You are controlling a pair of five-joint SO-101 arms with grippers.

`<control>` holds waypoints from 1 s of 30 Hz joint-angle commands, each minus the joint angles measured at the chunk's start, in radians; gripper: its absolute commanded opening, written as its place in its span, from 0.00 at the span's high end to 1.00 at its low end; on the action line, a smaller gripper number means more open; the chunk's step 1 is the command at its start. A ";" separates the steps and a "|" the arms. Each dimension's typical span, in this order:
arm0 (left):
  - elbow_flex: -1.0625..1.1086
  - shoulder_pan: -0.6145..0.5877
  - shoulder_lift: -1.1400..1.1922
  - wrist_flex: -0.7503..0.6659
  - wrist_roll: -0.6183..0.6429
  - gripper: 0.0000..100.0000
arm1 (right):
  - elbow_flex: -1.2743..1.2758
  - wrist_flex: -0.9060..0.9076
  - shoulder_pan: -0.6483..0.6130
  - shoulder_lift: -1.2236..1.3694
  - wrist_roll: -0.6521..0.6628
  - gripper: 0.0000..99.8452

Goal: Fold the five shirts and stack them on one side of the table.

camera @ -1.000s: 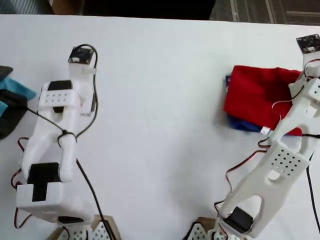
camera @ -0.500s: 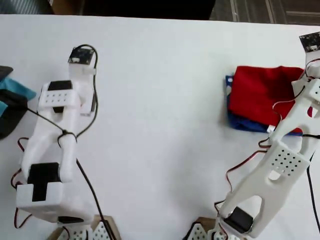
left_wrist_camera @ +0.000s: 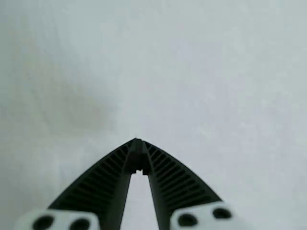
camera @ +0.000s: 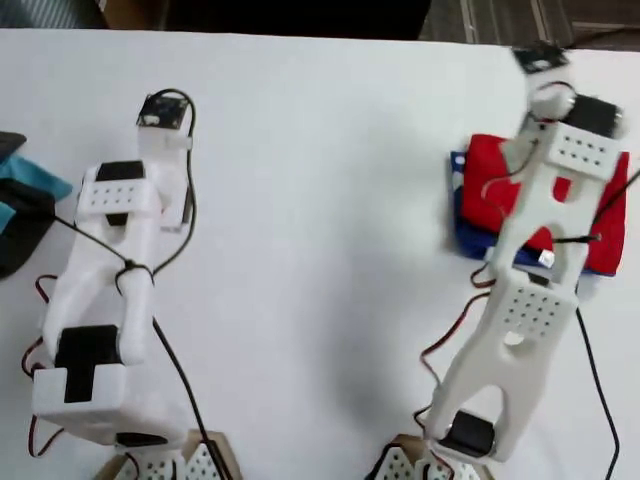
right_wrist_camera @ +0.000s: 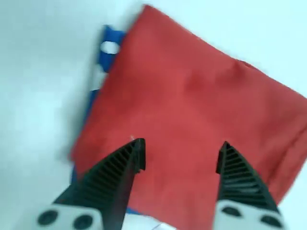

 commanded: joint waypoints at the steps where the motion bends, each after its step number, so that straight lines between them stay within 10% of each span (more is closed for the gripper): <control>1: -0.007 -0.005 -0.058 -0.011 -0.005 0.97 | 0.265 0.008 -0.076 -0.220 -0.011 0.76; 11: -0.005 -0.005 -0.058 -0.011 -0.003 0.97 | 0.839 -0.180 -0.088 -0.529 -0.009 0.76; 30: -0.015 -0.005 -0.060 -0.012 -0.005 0.97 | 0.896 -0.354 -0.151 -0.415 0.031 0.76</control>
